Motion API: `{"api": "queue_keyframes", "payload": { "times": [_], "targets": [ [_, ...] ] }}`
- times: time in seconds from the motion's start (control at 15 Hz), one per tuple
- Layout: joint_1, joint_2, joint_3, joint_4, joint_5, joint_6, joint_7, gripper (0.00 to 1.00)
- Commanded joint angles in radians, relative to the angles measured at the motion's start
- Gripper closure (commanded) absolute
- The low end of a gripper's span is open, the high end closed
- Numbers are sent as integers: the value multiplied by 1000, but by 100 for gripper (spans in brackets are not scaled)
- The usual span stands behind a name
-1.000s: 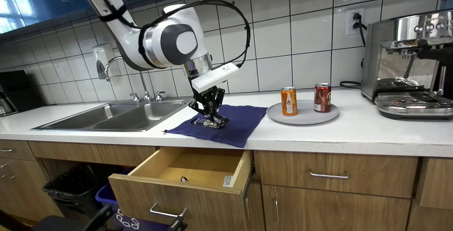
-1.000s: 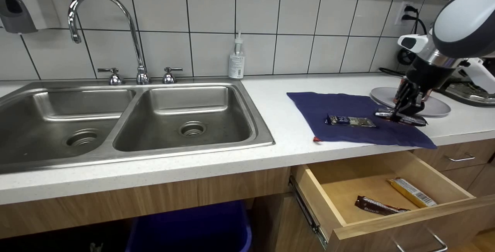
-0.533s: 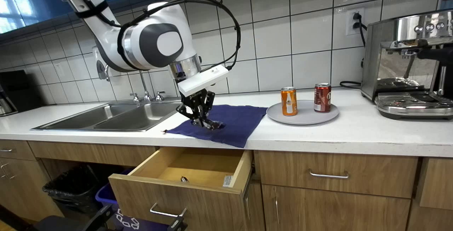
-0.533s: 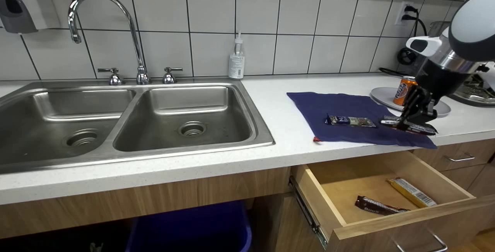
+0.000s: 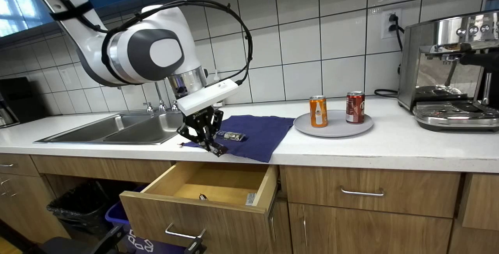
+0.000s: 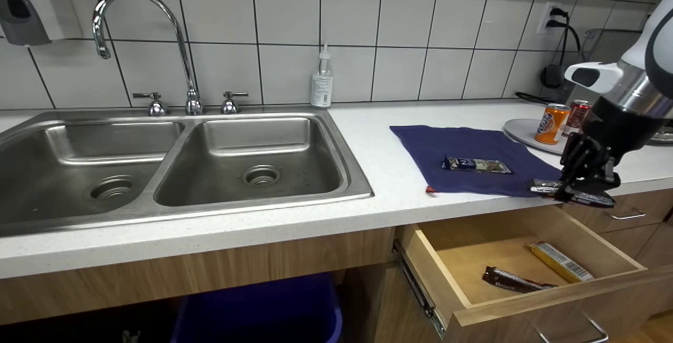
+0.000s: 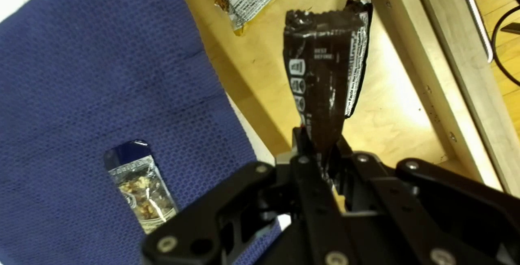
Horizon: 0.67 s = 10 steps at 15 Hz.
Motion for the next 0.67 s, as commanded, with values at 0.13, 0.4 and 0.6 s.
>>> {"api": "queue_keyframes", "payload": {
  "times": [0.13,0.4,0.6],
  "targets": [
    [39,6,-46,-29,-82,61,32,96],
    [30,41,-61,-27,-193,117,88,96],
    [28,59,-73,-27,-267,132,128,96]
  ]
}}
